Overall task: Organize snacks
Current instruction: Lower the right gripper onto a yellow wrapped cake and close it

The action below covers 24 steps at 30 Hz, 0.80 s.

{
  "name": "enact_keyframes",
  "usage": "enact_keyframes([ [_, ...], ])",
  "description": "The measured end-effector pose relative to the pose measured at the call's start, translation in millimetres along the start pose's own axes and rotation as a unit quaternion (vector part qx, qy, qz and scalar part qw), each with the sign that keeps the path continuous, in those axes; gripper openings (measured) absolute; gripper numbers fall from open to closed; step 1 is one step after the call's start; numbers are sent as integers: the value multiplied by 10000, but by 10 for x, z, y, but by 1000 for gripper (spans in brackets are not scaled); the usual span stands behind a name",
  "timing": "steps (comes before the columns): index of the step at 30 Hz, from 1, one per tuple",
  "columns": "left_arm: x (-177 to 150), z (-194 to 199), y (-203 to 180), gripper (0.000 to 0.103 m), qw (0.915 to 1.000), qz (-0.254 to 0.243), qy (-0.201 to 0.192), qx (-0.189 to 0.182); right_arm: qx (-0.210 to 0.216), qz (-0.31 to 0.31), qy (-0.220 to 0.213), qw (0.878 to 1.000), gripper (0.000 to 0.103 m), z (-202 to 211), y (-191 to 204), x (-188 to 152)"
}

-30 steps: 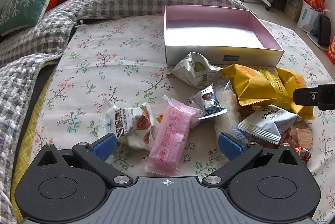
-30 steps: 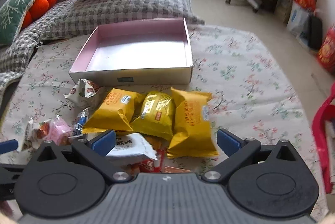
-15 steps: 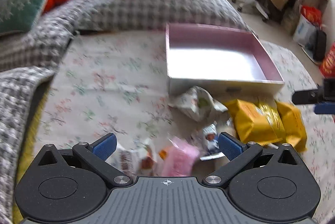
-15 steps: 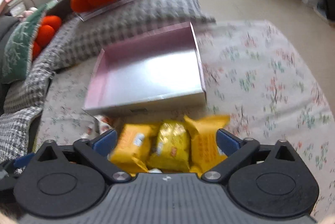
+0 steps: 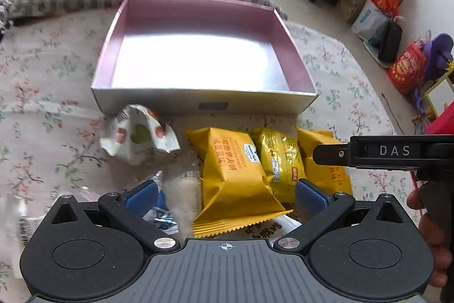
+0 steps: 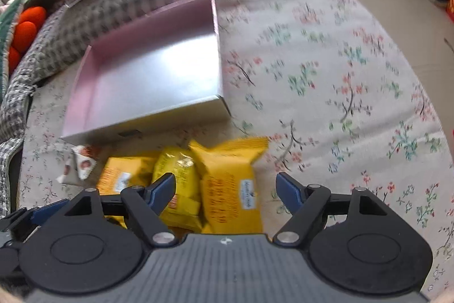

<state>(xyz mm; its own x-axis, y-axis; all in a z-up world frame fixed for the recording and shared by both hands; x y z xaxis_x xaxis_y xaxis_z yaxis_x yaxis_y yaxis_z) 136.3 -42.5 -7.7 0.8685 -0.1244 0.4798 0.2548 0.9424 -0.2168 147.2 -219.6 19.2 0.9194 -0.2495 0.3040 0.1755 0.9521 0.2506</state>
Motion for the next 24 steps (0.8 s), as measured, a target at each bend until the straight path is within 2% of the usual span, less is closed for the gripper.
enact_keyframes([
  [5,75,-75,-79,99,9999,-136,-14,22,-160,90,196,9996,68,-139,-25,4],
  [8,89,-178,-99,91,9998,-158,78,27,-179,113,326,9992,59,-239,-23,-8],
  [12,81,-337,-140,82,9993,-318,156,96,-273,164,444,9985,55,-326,-18,-58],
  [14,77,-383,-142,72,9991,-374,157,96,-333,265,350,9985,55,-338,9,-69],
  [15,76,-396,-146,57,9989,-416,132,142,-366,309,301,9984,55,-343,21,-75],
  [16,68,-401,-133,47,9989,-418,111,196,-388,352,255,9983,52,-348,32,-79],
  [18,68,-391,-71,39,9994,-284,105,179,-474,414,160,9979,39,-347,39,-86],
  [24,116,-164,-33,38,9997,-188,-130,-73,-355,170,121,9992,37,-233,-69,-78],
])
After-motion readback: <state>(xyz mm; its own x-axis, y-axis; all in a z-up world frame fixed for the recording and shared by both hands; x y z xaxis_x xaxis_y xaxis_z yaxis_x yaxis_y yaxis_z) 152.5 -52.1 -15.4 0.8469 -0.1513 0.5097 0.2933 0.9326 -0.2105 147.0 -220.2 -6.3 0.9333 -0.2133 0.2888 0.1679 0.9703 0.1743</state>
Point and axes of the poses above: each gripper's, at about its wrist camera, not at the fingertips, and z roughly against the way its jaws point, y to its left, x to its top, the point moved 4 cm from there along -z, roughly the way its jaws point, and after that the axes turned 6 degrees about -z, right-handed, at the moved point
